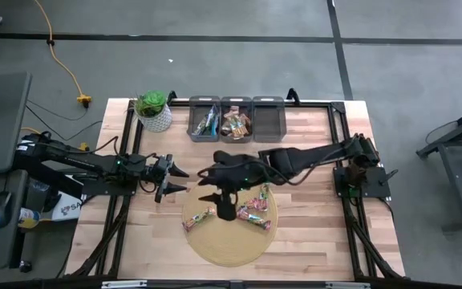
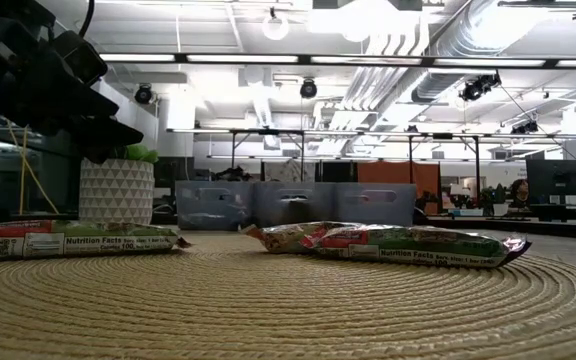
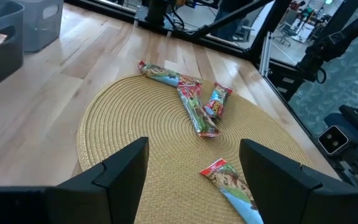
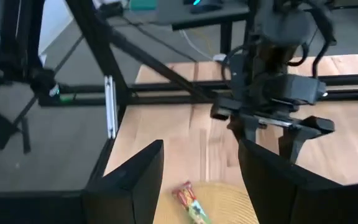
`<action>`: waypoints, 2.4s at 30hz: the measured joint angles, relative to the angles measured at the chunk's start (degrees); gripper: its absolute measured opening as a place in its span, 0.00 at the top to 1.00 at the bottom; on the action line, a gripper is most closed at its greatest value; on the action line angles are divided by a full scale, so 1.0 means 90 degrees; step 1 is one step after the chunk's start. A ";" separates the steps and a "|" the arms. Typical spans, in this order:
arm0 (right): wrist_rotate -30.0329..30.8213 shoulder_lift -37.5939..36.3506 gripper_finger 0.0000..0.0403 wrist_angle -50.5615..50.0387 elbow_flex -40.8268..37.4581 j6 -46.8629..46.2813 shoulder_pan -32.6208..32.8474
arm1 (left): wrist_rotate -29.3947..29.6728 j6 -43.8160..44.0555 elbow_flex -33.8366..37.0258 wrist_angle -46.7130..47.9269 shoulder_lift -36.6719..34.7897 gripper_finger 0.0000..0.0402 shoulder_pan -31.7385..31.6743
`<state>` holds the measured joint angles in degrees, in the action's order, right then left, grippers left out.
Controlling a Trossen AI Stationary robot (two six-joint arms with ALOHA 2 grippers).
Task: Pick and place Granola Bars by type
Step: Put the red granola bar into the right black bin
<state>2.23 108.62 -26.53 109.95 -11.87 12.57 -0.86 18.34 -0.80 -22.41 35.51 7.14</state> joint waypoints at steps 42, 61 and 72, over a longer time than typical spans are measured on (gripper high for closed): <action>-0.1757 0.1959 0.52 0.0197 -0.0010 0.0737 -0.0470 | 0.0000 0.0001 0.0000 0.0003 -0.0002 0.38 -0.0001; -0.1007 0.2274 0.52 -0.0276 -0.0024 0.3608 -0.0070 | 0.0000 0.0001 0.0001 0.0002 -0.0002 0.38 0.0001; -0.1654 0.2843 0.52 -0.0160 -0.0027 0.3480 -0.0115 | 0.0000 -0.0001 -0.0001 0.0041 0.0000 0.38 0.0001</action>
<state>-12.65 134.21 -27.97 109.71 19.45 11.53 -0.86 18.33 -0.81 -22.04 35.51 7.15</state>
